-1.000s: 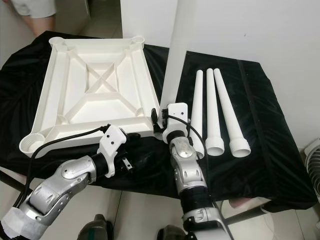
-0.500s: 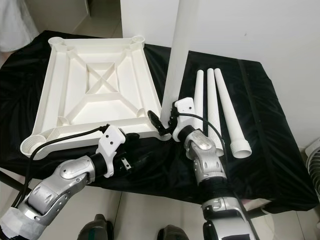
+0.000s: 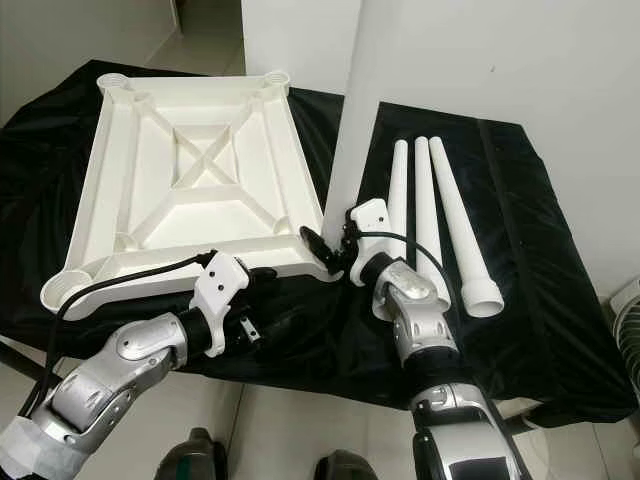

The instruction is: Building children table

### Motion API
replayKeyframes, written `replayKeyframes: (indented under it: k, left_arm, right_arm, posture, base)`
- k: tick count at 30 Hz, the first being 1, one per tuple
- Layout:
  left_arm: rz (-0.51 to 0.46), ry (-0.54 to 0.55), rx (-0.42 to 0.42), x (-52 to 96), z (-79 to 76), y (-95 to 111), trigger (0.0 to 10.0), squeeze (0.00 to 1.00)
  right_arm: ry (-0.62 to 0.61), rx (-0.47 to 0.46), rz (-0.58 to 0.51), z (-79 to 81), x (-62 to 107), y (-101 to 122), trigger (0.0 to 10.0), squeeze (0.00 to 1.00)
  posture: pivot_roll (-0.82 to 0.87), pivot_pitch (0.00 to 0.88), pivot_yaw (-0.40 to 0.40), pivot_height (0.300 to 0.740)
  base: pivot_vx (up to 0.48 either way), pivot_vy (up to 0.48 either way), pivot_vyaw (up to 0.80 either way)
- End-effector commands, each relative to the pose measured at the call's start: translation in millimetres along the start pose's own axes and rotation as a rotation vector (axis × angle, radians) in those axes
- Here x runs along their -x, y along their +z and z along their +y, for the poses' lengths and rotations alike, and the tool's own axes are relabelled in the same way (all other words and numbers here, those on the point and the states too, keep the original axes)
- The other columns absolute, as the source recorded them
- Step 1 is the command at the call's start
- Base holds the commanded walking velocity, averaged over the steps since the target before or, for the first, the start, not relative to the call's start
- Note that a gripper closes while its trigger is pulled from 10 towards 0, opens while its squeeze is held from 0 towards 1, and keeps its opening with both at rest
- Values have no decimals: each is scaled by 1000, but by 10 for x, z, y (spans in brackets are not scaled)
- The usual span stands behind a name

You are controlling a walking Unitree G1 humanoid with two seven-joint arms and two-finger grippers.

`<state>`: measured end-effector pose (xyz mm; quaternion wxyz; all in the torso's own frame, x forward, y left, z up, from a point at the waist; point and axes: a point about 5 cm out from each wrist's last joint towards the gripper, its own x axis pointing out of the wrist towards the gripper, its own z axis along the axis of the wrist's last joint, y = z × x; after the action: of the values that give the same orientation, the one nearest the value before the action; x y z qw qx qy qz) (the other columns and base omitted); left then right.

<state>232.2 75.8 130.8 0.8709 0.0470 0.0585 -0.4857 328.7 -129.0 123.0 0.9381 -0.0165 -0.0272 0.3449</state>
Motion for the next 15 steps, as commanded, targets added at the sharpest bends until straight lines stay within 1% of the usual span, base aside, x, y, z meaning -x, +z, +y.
replayKeyframes:
  k: [1, 6, 10, 11, 12, 13, 14, 15]
  left_arm:
    - [1, -107, -2, 12, -62, 14, 10000, 0]
    - [-2, -108, -2, 3, -56, 20, 10000, 0]
    - [-3, -108, -4, 4, -53, 25, 10000, 0]
    - [-4, -106, -4, 5, -52, 27, 10000, 0]
    - [-4, -105, -3, 5, -51, 28, 10000, 0]
    - [-4, -105, -3, 5, -51, 28, 10000, 0]
    - [-4, -104, -3, 6, -51, 28, 10000, 0]
    - [-5, -103, -2, 7, -50, 29, 10000, 0]
  right_arm:
    - [6, -9, 8, -2, 38, -47, 0, 0]
    - [-33, -9, -19, 26, 48, -24, 0, 0]
    - [-75, -16, -12, 35, 43, -32, 0, 0]
    - [-114, -20, -6, 54, 37, -40, 8745, 0]
    - [-167, -26, -12, 77, 32, -37, 10000, 0]
    - [-167, -26, -12, 77, 32, -37, 10000, 0]
    - [-205, -31, -16, 92, 30, -34, 10000, 0]
    - [-281, -34, -18, 113, 24, -29, 10000, 0]
  posture:
    - [75, 11, -41, 740]
    - [68, 11, -42, 740]
    - [66, 15, -44, 740]
    - [66, 20, -45, 740]
    - [66, 20, -45, 740]
    - [66, 20, -45, 740]
    - [66, 20, -45, 740]
    - [65, 26, -44, 740]
  base:
    - [0, 0, 0]
    - [0, 0, 0]
    - [0, 0, 0]
    - [0, 0, 0]
    - [0, 0, 0]
    - [0, 0, 0]
    - [0, 0, 0]
    - [0, 0, 0]
